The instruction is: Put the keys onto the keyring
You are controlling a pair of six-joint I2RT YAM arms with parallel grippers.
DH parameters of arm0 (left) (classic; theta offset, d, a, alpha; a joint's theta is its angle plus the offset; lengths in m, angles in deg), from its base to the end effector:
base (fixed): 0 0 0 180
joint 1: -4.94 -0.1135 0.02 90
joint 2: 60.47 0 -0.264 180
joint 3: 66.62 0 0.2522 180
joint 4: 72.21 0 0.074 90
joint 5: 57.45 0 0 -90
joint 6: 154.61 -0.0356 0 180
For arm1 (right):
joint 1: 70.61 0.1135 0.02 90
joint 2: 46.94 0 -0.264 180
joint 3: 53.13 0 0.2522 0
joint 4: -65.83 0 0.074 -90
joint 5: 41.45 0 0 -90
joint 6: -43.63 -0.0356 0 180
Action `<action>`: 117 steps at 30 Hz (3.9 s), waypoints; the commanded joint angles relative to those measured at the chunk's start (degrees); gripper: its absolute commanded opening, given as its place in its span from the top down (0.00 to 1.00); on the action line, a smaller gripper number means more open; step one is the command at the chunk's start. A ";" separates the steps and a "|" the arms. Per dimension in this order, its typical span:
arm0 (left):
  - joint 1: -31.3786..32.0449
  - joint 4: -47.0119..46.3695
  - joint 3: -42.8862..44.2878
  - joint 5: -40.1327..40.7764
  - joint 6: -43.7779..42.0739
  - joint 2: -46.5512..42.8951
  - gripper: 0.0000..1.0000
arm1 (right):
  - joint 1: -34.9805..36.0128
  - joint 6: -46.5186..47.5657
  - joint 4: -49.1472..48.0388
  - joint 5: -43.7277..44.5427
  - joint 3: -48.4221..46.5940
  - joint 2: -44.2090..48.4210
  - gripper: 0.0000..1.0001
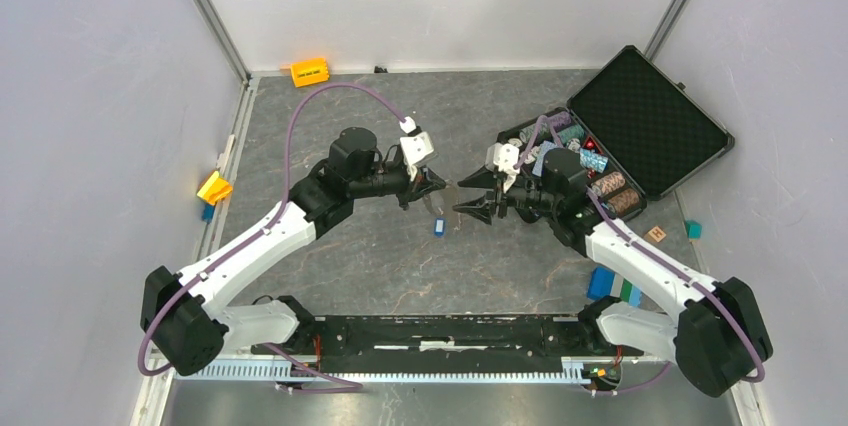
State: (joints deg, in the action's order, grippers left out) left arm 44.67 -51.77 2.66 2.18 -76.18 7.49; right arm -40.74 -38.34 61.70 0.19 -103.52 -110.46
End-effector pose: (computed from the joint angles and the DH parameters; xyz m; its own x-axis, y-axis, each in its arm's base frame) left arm 0.1977 -0.1877 0.3297 -0.0625 0.2769 -0.9588 0.9507 0.3089 0.0273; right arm 0.1986 0.1448 0.2772 0.0013 -0.1063 -0.9943 -0.9804 0.1956 -0.0222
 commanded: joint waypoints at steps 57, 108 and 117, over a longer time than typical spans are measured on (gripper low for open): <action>-0.09 11.03 9.86 7.33 11.68 8.52 0.98 | 7.26 21.04 12.09 22.45 -5.83 4.24 1.00; 0.27 6.22 14.74 8.57 25.67 15.21 0.98 | 10.69 11.09 9.01 33.11 -6.41 -0.41 0.70; 0.18 -5.21 5.68 1.83 18.23 9.05 0.98 | 5.52 9.03 7.88 25.85 -4.31 4.98 0.52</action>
State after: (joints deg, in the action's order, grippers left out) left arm 45.12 -46.55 10.55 9.63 -52.16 21.19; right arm -31.93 -27.09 73.04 31.27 -107.49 -108.96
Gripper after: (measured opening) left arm 0.031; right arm 0.498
